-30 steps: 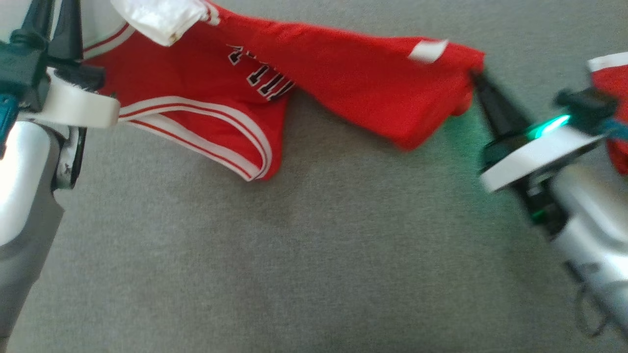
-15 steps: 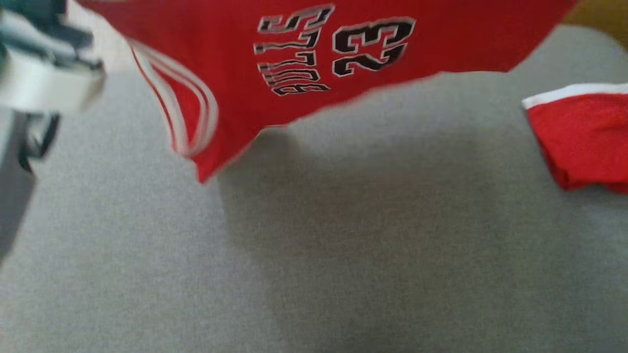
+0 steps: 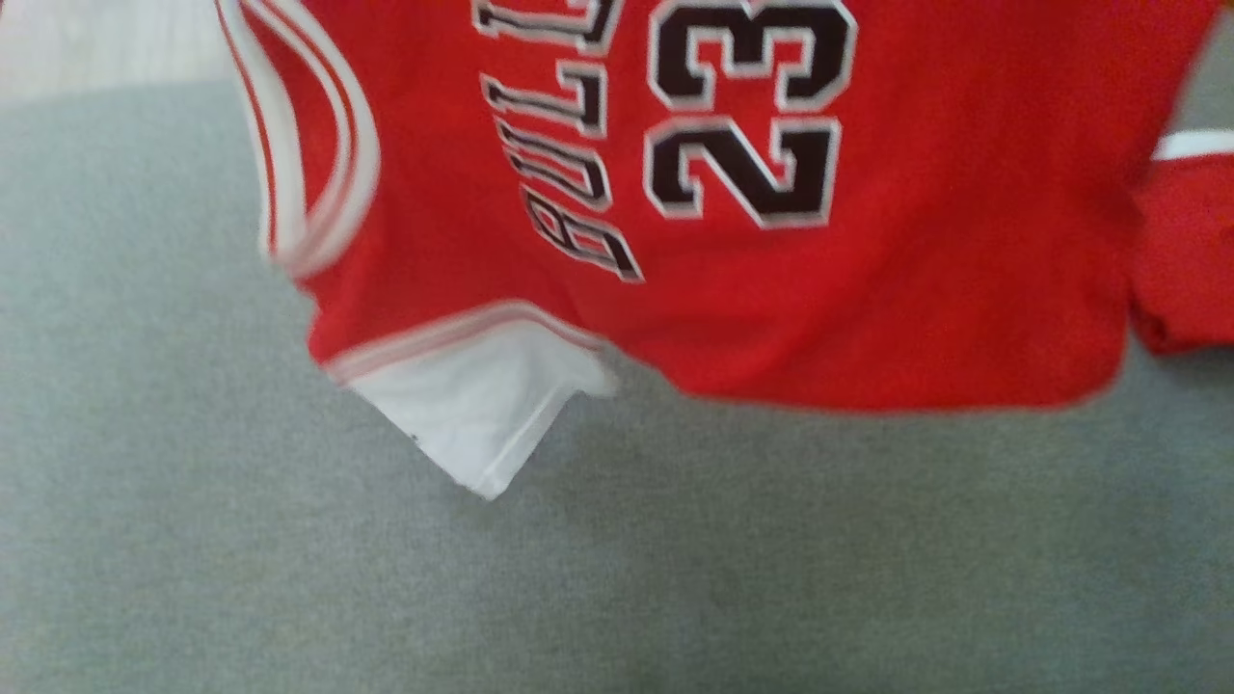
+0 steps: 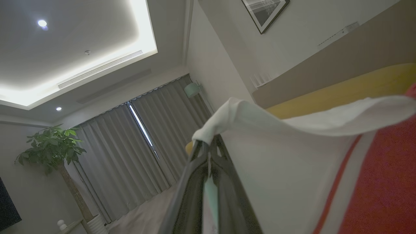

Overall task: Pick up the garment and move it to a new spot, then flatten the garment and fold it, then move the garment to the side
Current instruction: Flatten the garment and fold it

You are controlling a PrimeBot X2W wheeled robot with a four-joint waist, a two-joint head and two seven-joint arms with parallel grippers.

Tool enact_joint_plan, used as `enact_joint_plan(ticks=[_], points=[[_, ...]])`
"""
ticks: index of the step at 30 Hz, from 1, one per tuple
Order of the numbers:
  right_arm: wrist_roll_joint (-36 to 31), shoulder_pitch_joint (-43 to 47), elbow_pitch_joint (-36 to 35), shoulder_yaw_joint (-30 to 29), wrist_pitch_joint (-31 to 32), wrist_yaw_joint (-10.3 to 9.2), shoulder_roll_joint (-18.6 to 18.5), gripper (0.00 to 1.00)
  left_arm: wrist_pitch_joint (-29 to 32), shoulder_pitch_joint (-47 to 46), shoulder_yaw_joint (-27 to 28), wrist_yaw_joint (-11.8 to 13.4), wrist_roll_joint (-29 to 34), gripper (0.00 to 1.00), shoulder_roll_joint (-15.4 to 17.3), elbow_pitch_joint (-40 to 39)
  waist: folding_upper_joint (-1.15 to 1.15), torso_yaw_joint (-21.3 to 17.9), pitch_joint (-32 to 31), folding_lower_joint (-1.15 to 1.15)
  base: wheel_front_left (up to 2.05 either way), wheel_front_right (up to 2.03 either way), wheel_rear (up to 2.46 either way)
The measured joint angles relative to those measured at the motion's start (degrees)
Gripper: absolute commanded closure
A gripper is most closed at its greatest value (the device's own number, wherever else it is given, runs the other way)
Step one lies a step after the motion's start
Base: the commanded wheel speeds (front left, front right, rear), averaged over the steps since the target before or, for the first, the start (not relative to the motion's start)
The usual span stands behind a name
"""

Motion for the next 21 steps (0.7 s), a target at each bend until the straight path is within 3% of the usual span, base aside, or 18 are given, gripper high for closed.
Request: enact_joint_plan(ticks=[11,17,21], points=[[-5.2,-15.6,14.2,2.0,-8.9,0.0,5.8,1.0,-8.7,-18.7,-0.2,0.8,4.1,1.0,-5.9,13.6,0.0,0.5,11.6,0.02,0.0,0.0,0.0],[-6.5,-15.8,16.9,3.2,-9.9,0.0,6.0,1.0,-10.8,-16.9,-0.3,0.7,4.0,1.0,-6.8,15.1,0.0,1.8,13.2,-0.01,0.0,0.0,0.0],[-6.6,-12.9,16.8,3.5,-9.9,0.0,5.9,1.0,-11.1,-9.4,-0.4,-0.2,2.3,1.0,-6.5,11.7,0.0,2.9,13.7,0.0,0.0,0.0,0.0]])
